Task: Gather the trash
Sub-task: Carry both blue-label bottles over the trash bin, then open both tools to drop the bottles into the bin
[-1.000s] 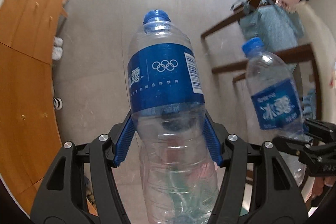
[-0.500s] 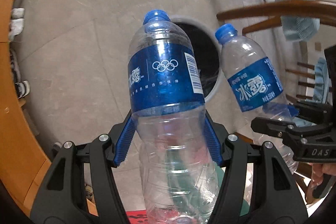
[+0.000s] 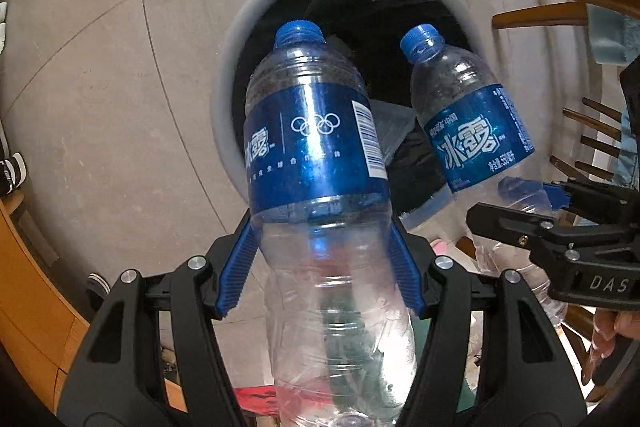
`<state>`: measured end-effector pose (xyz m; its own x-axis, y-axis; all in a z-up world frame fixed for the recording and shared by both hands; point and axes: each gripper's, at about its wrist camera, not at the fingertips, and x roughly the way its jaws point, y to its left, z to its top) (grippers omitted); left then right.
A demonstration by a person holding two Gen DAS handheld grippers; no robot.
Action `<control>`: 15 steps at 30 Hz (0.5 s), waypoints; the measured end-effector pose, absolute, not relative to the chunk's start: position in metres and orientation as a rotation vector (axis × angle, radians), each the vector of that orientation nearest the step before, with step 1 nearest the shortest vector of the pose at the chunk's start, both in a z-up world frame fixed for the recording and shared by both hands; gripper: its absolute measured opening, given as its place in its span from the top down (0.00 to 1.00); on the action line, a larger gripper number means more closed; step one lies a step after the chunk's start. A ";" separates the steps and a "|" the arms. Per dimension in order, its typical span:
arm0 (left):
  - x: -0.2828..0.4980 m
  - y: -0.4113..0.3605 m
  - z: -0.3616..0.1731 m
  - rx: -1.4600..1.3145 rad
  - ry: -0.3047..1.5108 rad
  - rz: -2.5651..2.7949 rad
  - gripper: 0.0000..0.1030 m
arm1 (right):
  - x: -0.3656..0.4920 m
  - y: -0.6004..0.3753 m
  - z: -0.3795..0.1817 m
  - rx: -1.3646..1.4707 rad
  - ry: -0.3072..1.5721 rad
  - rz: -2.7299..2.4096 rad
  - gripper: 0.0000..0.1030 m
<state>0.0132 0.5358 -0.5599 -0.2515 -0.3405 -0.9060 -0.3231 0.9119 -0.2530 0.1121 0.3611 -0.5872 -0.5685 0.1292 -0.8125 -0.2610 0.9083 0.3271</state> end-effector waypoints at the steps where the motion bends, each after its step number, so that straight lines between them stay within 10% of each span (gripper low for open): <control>1: 0.015 0.534 -0.564 -0.479 1.867 -0.022 0.42 | 0.112 0.362 -0.592 -0.094 2.126 0.507 0.42; 15: 0.022 0.530 -0.556 -0.492 1.854 -0.005 0.25 | 0.128 0.348 -0.583 -0.022 2.091 0.445 0.33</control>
